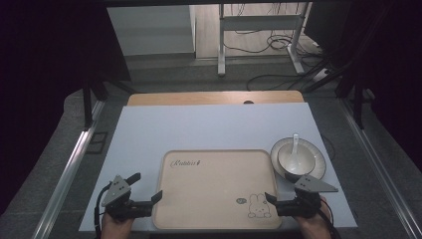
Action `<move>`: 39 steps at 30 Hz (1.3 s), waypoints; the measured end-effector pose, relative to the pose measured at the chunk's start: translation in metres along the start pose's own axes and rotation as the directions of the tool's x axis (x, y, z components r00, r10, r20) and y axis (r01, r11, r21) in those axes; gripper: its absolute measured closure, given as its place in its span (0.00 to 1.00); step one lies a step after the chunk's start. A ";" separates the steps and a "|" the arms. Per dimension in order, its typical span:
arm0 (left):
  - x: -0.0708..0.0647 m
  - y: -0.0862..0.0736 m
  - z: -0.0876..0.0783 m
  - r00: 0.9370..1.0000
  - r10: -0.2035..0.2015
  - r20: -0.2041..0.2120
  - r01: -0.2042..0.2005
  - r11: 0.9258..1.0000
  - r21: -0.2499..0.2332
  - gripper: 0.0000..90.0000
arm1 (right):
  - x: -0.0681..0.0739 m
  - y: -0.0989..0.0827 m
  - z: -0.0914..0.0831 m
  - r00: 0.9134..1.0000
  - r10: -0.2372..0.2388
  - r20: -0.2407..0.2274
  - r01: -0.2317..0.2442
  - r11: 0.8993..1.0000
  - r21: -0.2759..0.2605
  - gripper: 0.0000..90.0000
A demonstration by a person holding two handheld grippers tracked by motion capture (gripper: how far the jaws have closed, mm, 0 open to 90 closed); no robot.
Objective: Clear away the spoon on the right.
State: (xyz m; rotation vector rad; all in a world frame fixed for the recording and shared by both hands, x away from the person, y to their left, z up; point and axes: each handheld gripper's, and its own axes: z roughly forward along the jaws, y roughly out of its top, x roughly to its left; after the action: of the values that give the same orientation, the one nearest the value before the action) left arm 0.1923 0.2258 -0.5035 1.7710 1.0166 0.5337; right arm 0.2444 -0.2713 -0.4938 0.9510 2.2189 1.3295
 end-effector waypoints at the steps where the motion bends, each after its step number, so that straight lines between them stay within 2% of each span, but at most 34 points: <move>1: -0.001 0.000 0.000 1.000 0.009 -0.008 -0.009 1.000 0.003 0.03 | 0.000 0.000 0.001 1.000 -0.005 -0.001 0.005 1.000 0.001 0.03; 6: 0.000 0.000 0.000 1.000 0.011 -0.010 -0.011 1.000 -0.009 0.03 | 0.001 -0.001 0.002 1.000 -0.025 0.000 0.025 1.000 -0.004 0.02; 14: 0.003 -0.003 0.001 1.000 0.002 -0.015 -0.003 1.000 -0.016 0.03 | 0.001 -0.002 0.003 1.000 0.007 -0.013 -0.007 1.000 -0.009 0.02; 29: 0.004 -0.005 0.003 1.000 -0.003 -0.005 0.003 1.000 -0.020 0.03 | 0.001 0.000 0.002 1.000 -0.010 -0.020 0.010 1.000 0.013 0.04; 36: 0.004 -0.005 0.003 1.000 -0.006 -0.005 0.006 1.000 -0.020 0.03 | -0.001 0.003 0.000 1.000 0.020 -0.022 -0.020 1.000 0.007 0.04; 39: 0.004 -0.005 0.003 1.000 -0.006 -0.003 0.006 1.000 -0.017 0.03 | -0.002 0.005 0.000 0.998 0.056 -0.028 -0.057 0.998 -0.010 0.04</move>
State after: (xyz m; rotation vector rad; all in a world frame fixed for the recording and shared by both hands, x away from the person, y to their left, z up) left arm 0.1951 0.2282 -0.5098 1.7517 1.0164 0.5406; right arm 0.2476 -0.2716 -0.4895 1.0044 2.2187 1.3856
